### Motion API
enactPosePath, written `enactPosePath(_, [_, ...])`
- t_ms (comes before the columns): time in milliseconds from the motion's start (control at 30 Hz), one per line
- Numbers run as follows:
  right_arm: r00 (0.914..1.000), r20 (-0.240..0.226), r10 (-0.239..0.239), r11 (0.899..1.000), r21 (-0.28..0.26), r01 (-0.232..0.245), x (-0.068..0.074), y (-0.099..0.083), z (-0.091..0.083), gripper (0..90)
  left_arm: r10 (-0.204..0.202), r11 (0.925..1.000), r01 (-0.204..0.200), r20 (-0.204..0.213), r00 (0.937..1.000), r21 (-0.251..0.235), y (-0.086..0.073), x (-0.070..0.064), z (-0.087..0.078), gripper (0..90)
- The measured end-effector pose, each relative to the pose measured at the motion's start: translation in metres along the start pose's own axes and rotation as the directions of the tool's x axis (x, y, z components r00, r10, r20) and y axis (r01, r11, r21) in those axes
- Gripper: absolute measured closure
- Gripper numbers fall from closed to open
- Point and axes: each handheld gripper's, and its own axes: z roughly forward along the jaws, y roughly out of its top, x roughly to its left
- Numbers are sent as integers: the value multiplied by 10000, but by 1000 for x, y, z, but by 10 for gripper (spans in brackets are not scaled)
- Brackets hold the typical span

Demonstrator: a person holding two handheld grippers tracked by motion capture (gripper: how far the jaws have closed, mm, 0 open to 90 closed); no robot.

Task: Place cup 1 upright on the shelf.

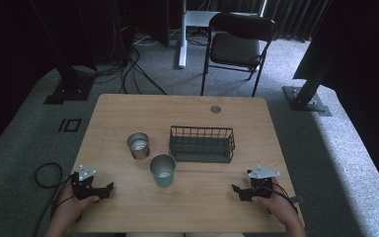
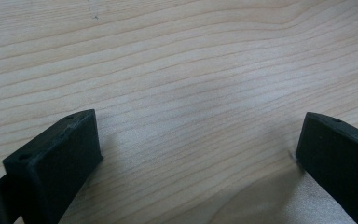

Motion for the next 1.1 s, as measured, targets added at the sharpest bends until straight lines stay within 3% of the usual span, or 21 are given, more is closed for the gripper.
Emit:
enactPosePath(500, [9951,-803,-574,9981,-287,552,18,21,11,126,0,10000,0,0,10000,0,0,0,0,4])
enactPosePath(1100, [9780,-1738,-1154,9925,-603,1064,43,44,31,126,0,10000,0,0,10000,-4,0,0,0,4])
